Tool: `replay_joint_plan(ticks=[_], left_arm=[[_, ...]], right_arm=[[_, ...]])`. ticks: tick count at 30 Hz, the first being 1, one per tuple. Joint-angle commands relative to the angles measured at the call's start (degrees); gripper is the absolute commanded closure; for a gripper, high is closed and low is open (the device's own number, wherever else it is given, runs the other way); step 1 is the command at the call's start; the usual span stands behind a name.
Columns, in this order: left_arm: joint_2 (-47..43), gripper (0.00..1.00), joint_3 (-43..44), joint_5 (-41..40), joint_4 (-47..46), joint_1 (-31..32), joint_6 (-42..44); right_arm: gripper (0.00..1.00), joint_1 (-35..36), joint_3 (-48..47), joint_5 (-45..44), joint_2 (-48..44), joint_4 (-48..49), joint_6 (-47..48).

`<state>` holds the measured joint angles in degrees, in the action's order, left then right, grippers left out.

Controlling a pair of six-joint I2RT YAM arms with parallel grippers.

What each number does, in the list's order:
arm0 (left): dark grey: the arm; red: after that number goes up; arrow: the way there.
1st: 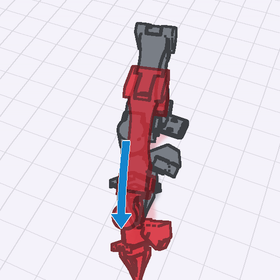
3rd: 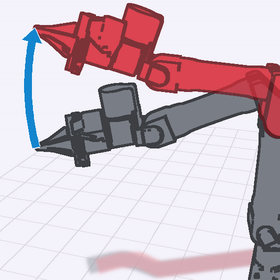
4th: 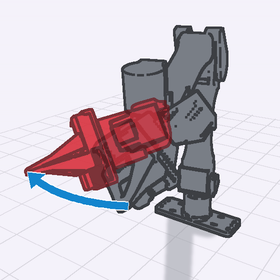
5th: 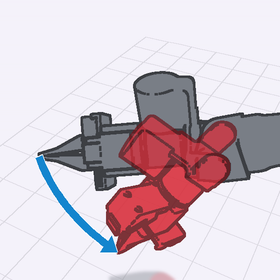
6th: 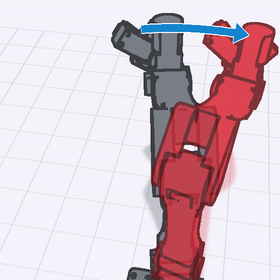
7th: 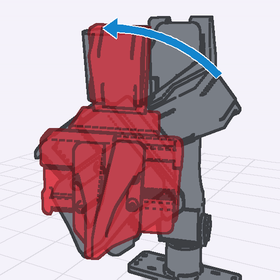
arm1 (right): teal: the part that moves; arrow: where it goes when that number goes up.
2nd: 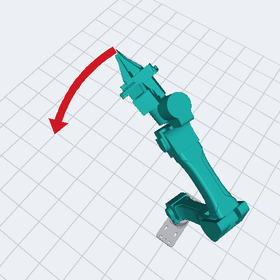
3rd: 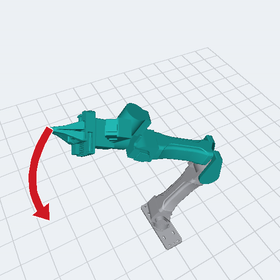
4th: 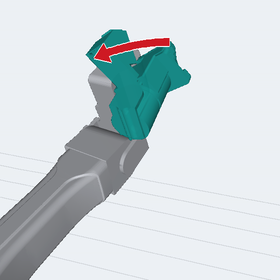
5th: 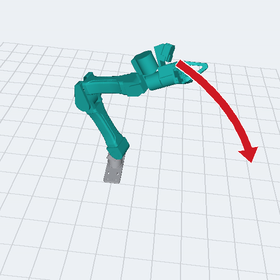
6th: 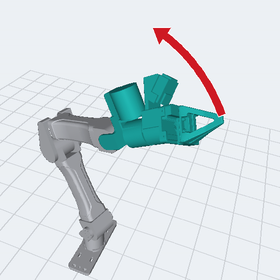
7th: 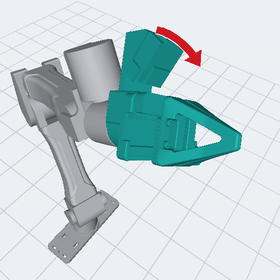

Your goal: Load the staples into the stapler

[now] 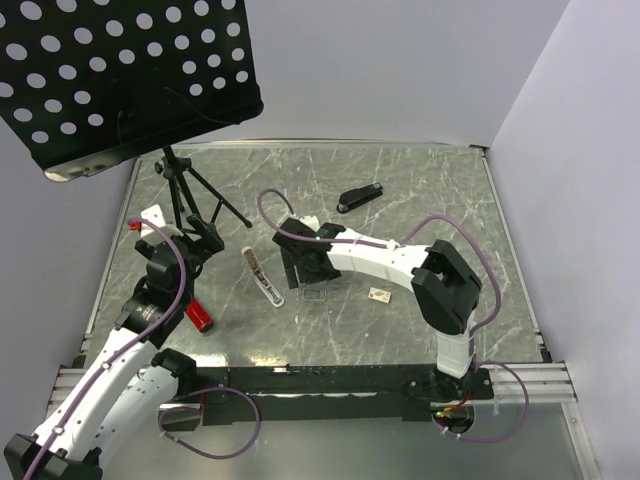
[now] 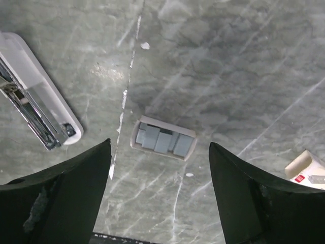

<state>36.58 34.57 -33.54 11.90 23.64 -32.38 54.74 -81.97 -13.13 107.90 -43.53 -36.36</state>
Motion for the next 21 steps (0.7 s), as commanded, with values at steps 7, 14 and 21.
replay_joint_plan(ticks=[7, 14, 21], left_arm=[[-0.6, 0.01, 0.3, -4.5, -0.4, -0.3, 0.4], [-0.5, 0.01, 0.2, -3.9, -0.9, -0.6, 0.5], [-0.3, 0.01, 0.1, -3.2, -1.2, -0.9, 0.6]], right_arm=[[0.09, 1.2, -6.5, -3.1, 6.5, -5.2, 3.0], [0.08, 1.2, -3.5, -3.9, 6.7, -5.3, 4.2], [0.07, -0.2, 2.7, -5.4, 2.1, -5.3, 5.2]])
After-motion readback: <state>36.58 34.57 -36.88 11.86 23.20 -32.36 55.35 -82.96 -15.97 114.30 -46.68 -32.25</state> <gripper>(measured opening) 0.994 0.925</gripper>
